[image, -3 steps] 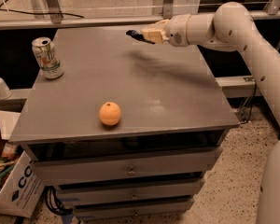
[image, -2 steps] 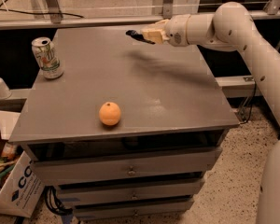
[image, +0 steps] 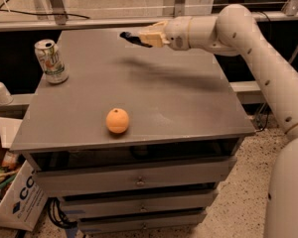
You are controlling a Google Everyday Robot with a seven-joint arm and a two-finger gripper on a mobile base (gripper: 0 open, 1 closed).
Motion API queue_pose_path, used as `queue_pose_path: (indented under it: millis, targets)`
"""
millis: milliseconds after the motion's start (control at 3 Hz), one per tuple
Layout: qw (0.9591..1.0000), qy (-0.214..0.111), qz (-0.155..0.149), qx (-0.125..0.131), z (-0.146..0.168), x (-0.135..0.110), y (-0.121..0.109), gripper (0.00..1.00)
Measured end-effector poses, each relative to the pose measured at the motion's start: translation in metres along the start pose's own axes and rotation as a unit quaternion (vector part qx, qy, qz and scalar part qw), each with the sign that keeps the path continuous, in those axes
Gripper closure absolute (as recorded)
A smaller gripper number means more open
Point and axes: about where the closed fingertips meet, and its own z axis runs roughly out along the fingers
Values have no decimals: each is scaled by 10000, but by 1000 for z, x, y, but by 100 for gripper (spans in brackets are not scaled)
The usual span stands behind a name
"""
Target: Move rxbar blueberry near 7up can
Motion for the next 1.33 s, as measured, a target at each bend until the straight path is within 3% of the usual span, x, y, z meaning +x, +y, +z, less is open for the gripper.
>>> queue_pose_path:
  millis: [333, 667, 1333]
  targets:
    - [9979, -349, -122, -537, 36, -10, 31, 100]
    - [9934, -472, -272, -1013, 64, -14, 59, 100]
    - [9837, -190, -773, -1611, 76, -12, 101, 100]
